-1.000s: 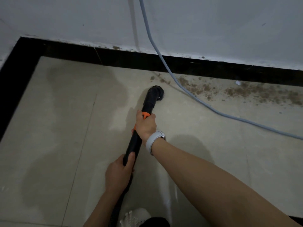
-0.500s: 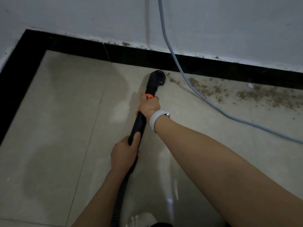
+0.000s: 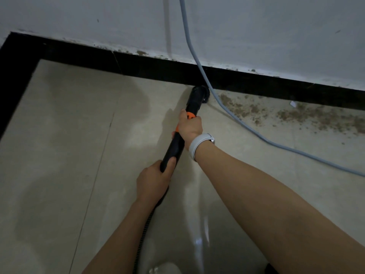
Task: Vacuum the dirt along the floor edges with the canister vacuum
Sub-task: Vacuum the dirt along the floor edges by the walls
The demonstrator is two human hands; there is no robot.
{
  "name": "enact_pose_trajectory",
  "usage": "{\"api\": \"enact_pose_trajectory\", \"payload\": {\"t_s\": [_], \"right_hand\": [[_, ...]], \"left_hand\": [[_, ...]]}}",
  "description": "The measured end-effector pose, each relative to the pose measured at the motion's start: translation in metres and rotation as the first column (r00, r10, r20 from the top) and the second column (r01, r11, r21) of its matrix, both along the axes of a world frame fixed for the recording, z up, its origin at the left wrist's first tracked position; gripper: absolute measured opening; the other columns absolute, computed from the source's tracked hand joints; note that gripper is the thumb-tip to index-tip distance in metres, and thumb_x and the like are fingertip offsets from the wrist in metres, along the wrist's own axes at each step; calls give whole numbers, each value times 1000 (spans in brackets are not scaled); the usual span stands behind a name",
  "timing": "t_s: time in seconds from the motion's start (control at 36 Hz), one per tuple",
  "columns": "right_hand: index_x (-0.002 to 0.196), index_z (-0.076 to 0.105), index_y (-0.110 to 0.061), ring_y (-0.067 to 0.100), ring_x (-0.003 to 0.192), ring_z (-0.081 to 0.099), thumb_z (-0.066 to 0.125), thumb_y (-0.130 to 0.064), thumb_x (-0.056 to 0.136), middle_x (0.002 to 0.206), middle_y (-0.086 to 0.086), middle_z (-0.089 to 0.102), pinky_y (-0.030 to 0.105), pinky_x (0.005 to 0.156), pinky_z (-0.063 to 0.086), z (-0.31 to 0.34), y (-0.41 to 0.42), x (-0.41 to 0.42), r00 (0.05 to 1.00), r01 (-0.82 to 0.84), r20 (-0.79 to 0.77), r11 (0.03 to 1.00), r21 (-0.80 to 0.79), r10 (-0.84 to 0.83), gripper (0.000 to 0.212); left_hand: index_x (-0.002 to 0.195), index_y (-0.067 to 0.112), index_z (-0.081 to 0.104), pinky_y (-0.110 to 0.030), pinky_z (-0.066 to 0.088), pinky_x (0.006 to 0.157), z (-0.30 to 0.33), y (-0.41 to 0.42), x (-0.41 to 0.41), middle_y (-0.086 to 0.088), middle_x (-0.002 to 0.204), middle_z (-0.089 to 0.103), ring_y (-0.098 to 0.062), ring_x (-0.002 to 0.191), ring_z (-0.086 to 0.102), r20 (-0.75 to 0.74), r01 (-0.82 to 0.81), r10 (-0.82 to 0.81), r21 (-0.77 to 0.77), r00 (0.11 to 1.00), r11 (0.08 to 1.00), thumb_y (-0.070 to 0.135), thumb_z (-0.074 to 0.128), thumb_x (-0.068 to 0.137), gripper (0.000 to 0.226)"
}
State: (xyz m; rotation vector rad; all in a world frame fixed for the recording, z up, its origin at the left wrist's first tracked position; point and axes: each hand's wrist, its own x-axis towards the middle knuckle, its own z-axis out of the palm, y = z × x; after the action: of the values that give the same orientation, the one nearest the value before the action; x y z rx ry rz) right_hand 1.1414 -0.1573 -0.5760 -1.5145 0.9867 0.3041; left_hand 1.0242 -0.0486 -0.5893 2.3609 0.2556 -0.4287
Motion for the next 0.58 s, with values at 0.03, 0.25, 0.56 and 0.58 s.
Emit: {"api": "enact_pose_trajectory", "payload": {"t_s": [0.03,0.25,0.56,0.58], "right_hand": [[121,40,-5,31,58,59,48,-41,98,74,7,49,55,76,57,0,-3,0,1000,5,-1,1000,4,-5,44],[124,39,-9,40,80,68,47,-49,94,80,8,51,55,81,56,2,-16,-3,999,30,-19,999,-23,-31,51],[120,41,-8,30,58,60,46,-44,97,76,8,49,54,77,57,10,-16,-23,998,66,-17,998,7,-66,43],[119,41,-8,29,58,59,46,-43,97,76,7,49,54,77,57,10,-15,-27,997,69,-15,998,2,-69,42]], "left_hand": [[75,12,62,-34,48,63,0,-2,1,-2,63,66,-20,62,62,2,6,-6,2,1000,1000,56,38,93,53],[81,12,62,-35,49,63,-2,-13,4,-4,67,67,-21,64,62,-9,69,-69,28,998,997,62,35,93,58],[78,13,62,-36,50,65,0,-11,-14,-3,67,67,-20,63,62,-20,84,-83,36,996,996,60,37,93,56],[78,12,62,-36,50,65,0,-9,-17,-3,66,67,-19,62,62,-22,85,-84,37,996,996,59,37,93,55]]}}
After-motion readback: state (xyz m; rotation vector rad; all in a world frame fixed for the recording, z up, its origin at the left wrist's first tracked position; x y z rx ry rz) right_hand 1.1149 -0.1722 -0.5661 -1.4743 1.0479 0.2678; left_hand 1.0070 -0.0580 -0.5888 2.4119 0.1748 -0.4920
